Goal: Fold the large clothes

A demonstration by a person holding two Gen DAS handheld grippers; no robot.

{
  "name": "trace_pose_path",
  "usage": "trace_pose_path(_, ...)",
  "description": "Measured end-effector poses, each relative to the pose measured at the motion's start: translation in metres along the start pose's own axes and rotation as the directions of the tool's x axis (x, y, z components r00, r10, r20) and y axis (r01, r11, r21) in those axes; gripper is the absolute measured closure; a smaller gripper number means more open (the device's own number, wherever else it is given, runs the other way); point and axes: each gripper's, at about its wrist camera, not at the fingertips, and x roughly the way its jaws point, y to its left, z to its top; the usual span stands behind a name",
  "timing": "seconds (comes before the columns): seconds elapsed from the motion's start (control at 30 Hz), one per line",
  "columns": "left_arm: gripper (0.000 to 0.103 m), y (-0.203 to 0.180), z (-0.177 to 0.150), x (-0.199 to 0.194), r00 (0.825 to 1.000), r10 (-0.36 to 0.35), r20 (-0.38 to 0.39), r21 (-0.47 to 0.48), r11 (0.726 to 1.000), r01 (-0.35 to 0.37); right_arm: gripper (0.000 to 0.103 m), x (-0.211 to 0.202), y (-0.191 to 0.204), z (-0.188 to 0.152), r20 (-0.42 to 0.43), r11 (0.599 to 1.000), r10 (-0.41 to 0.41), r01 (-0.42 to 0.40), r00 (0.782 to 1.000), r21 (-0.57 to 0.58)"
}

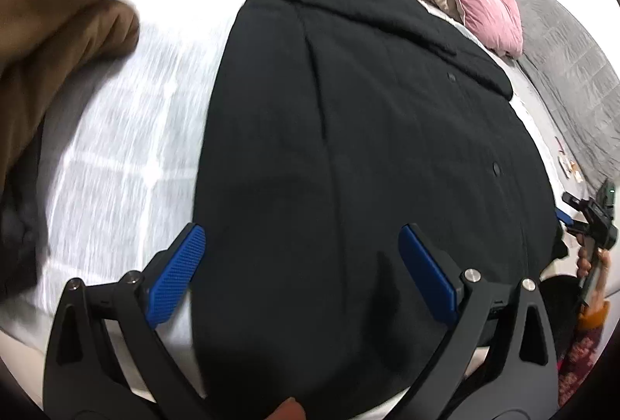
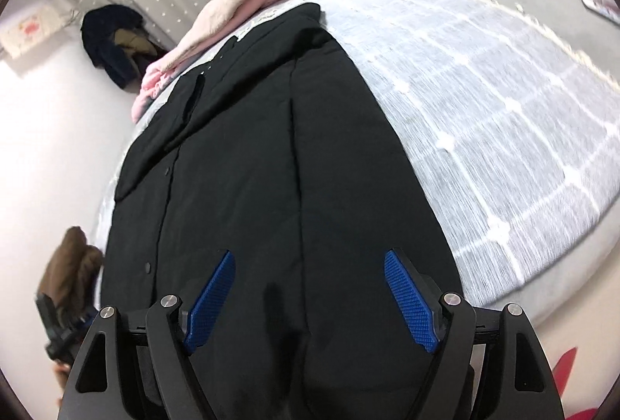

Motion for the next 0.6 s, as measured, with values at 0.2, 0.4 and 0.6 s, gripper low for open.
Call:
trace_pose_path(0.2, 0.003, 0.030, -0.016, -0.011, 0.988, -0.156, -0.013, -0.095, 0.983, 0.155, 0.022, -0.002, -0.004, -0.001, 0.003, 1.000, 0.014, -0.014, 1.000, 0.024)
trace_pose_path(0.4, 0.003, 0.038, -0.023, -0.014, 0.975, -0.220, -0.017, -0.120, 0.969, 0.216, 0.022, -0.017, -0.021, -0.004, 0.061, 0.996, 0.003, -0.008, 0.998, 0.085)
trace_pose_path(0.6, 0.003, 0.040, -0.022, -0.013, 0.973, -0.230, -0.011, -0.143, 0.964, 0.226, 0.022, -0.013, -0.031, -0.004, 0.042, 0.989, -0.010, 0.004, 0.999, 0.145)
